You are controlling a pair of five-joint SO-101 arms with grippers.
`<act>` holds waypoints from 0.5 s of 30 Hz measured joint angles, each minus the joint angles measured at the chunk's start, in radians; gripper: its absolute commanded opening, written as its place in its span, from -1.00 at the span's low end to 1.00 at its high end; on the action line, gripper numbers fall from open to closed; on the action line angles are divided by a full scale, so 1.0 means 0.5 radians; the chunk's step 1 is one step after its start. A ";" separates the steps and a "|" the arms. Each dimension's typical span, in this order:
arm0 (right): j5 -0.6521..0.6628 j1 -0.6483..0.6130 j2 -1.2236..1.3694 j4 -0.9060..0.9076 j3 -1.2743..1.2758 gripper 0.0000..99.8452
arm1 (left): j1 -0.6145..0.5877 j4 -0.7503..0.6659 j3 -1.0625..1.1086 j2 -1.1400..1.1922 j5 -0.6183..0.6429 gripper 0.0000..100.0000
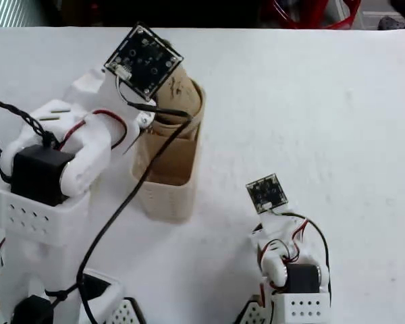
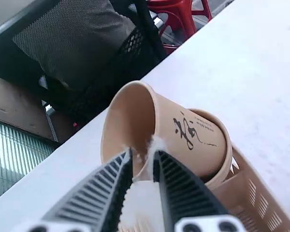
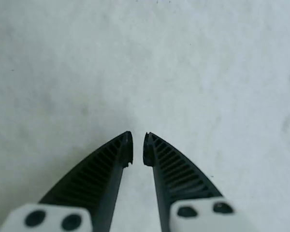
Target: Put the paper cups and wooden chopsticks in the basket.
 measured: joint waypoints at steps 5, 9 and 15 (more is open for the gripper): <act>0.000 0.000 0.000 0.000 0.000 -0.89 | 0.120 -0.025 0.000 0.000 0.006 -0.82; 0.000 0.000 0.000 0.000 0.000 -0.89 | 0.316 -0.028 0.000 0.000 0.006 -0.82; 0.000 0.000 0.000 0.000 0.000 -0.89 | 0.411 -0.028 0.000 0.000 0.006 -0.82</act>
